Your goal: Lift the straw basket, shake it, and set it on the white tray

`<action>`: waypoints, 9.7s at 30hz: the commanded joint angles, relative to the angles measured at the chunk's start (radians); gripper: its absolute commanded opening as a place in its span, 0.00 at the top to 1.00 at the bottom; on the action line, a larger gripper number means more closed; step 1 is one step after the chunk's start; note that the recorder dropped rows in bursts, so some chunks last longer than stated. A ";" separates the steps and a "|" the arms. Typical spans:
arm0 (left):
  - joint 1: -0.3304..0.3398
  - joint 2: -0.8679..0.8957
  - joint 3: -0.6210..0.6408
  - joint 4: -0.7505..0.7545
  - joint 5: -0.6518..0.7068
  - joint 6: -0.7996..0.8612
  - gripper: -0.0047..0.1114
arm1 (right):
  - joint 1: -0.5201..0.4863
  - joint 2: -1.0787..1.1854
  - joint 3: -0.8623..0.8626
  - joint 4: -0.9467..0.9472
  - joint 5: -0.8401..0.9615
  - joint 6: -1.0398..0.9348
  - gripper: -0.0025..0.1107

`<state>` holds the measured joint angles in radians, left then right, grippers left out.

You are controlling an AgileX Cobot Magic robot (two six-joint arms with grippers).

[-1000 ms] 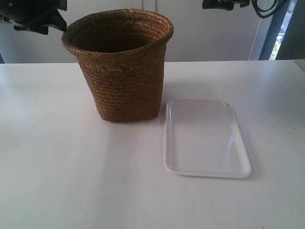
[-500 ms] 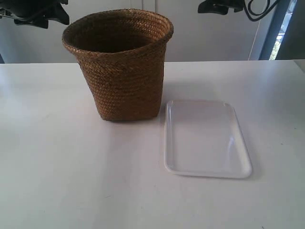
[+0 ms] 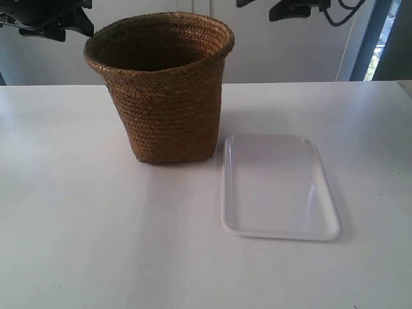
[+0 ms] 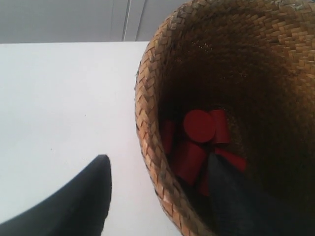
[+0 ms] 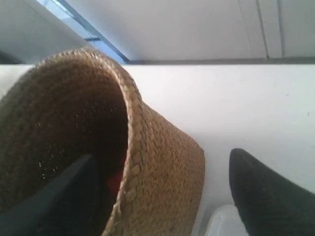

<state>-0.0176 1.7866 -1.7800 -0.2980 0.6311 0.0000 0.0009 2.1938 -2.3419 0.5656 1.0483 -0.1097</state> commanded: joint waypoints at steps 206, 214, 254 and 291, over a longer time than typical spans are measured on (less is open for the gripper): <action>-0.354 -0.868 1.046 -0.076 -0.573 0.067 0.96 | 0.559 -0.892 1.425 -0.469 -0.747 0.139 0.98; -0.354 -0.860 1.046 -0.068 -0.613 0.087 0.96 | 0.559 -0.892 1.447 -0.470 -0.765 0.135 0.98; -0.354 -0.918 1.094 -0.061 -0.563 0.102 0.96 | 0.568 -1.004 1.546 -0.489 -0.773 0.139 0.98; -0.354 -0.968 1.120 -0.061 -0.531 0.135 0.96 | 0.578 -1.043 1.586 -0.489 -0.862 0.163 0.98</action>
<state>-0.3625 0.8306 -0.6626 -0.3761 0.1089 0.0885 0.5790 1.1574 -0.7581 0.1087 0.2175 0.0865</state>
